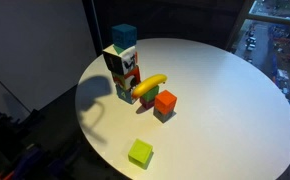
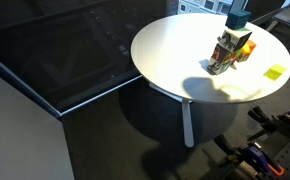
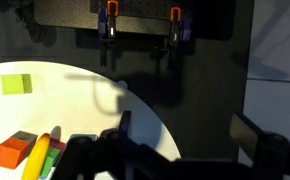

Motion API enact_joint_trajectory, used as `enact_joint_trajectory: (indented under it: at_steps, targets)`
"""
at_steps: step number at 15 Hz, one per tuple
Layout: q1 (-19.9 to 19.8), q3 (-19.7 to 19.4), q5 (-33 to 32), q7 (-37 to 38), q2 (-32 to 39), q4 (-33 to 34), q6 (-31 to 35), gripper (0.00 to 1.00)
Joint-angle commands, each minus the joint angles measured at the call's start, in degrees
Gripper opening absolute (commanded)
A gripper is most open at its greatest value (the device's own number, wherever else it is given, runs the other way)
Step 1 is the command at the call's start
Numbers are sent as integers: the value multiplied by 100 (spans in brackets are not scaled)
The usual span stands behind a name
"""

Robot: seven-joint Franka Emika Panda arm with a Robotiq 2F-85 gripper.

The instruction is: Put the banana on the table.

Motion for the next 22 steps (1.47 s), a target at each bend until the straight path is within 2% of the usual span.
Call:
enact_joint_trajectory:
  at_steps: [1, 11, 22]
  targets:
    - [-126, 100, 37, -45, 14, 14, -14, 100]
    - [-127, 127, 26, -9, 24, 20, 44, 100]
    - [-192, 417, 6, 737, 582, 206, 1382, 100]
